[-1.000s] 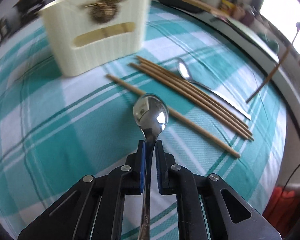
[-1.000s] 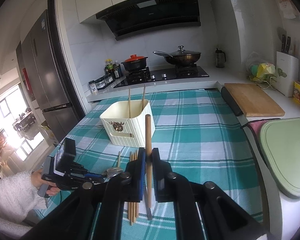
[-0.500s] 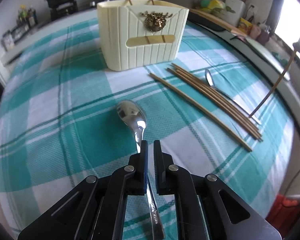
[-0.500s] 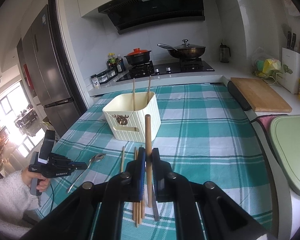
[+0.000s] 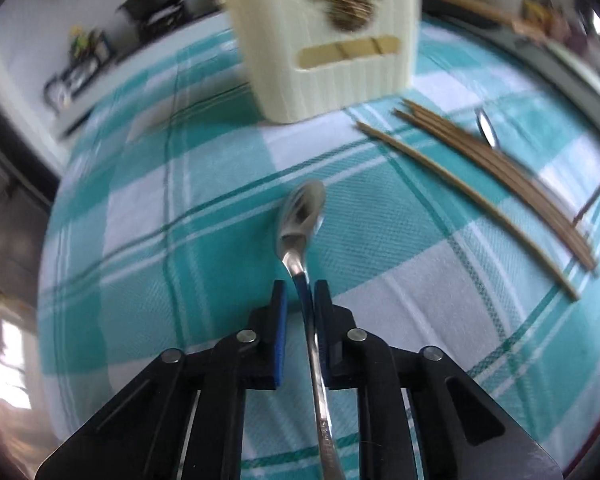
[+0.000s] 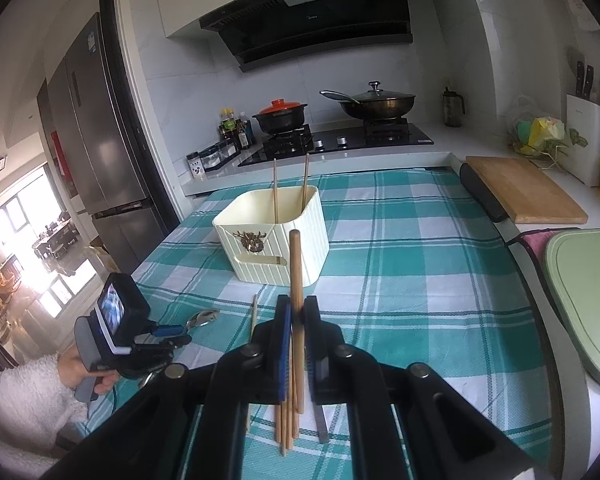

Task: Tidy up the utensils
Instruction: 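Lower the chopstick toward the caddy with the right tool while the left tool holds the spoon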

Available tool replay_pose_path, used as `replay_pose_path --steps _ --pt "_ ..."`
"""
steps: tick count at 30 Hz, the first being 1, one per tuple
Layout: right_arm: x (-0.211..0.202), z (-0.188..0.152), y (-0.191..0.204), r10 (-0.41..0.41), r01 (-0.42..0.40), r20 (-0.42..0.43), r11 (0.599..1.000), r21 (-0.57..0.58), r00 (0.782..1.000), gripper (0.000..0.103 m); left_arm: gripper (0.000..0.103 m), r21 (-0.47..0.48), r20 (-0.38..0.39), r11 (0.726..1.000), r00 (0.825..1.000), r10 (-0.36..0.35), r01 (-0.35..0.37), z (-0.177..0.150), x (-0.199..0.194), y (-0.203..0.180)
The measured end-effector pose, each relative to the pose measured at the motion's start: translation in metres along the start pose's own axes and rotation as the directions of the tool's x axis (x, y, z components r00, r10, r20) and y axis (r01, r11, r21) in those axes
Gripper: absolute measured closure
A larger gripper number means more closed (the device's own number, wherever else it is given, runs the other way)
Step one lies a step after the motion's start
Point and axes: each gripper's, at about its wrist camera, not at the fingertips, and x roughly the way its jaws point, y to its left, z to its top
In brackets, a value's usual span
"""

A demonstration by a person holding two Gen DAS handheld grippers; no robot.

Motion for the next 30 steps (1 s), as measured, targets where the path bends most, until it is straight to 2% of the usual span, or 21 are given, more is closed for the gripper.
replay_pose_path --steps 4,9,11,13,15,19,21,23,24,25,27,28,30 --pt "-0.001 0.000 -0.001 0.004 -0.004 0.003 1.000 0.002 1.000 0.096 0.093 -0.091 -0.014 0.993 0.997 -0.073 0.071 -0.005 -0.004 0.033" --pt "0.001 0.001 -0.001 0.005 -0.005 0.005 1.000 0.004 1.000 0.096 0.092 -0.119 -0.025 0.990 0.997 -0.076 0.072 -0.012 -0.004 0.047" --pt "0.000 0.002 0.000 0.003 -0.003 0.005 1.000 -0.001 1.000 0.096 0.080 -0.136 -0.017 0.988 0.997 -0.078 0.075 -0.013 -0.007 0.046" --pt "0.000 0.004 0.002 0.001 0.000 0.005 1.000 -0.010 1.000 0.096 0.034 -0.167 0.014 0.984 0.998 -0.062 0.063 -0.014 -0.011 0.048" --pt "0.000 0.006 0.005 0.000 0.000 0.006 1.000 -0.021 1.000 0.096 0.020 -0.194 0.048 0.981 0.999 -0.022 0.031 -0.012 -0.014 0.047" --pt "0.004 0.013 0.010 0.002 -0.001 0.007 0.999 -0.043 1.000 0.096 0.020 -0.233 0.026 0.972 0.998 0.048 -0.041 0.001 0.001 0.044" --pt "0.007 0.016 0.012 0.005 -0.004 0.011 0.999 -0.049 1.000 0.096 0.019 -0.257 -0.020 0.961 0.995 0.099 -0.101 0.014 0.019 0.046" --pt "0.011 0.019 0.015 0.012 -0.011 0.015 0.998 -0.056 1.000 0.096 0.018 -0.284 -0.084 0.951 0.991 0.106 -0.126 0.024 0.040 0.051" --pt "0.011 0.020 0.016 0.015 -0.014 0.017 0.998 -0.059 1.000 0.096 0.020 -0.304 -0.071 0.947 0.994 0.087 -0.104 0.026 0.042 0.055" --pt "0.013 0.022 0.018 0.019 -0.017 0.021 0.998 -0.063 1.000 0.096 0.034 -0.327 -0.064 0.943 0.997 0.048 -0.066 0.029 0.044 0.058" --pt "0.016 0.026 0.019 0.023 -0.021 0.029 0.997 -0.069 0.999 0.096 0.061 -0.313 -0.030 0.948 0.999 0.045 -0.052 0.033 0.040 0.059" --pt "0.017 0.028 0.019 0.025 -0.023 0.034 0.997 -0.072 0.999 0.096 0.062 -0.309 -0.024 0.951 1.000 0.013 -0.020 0.033 0.040 0.059" --pt "0.020 0.032 0.019 0.027 -0.024 0.037 0.997 -0.076 0.999 0.096 0.062 -0.311 0.001 0.950 1.000 -0.005 0.005 0.030 0.033 0.059"
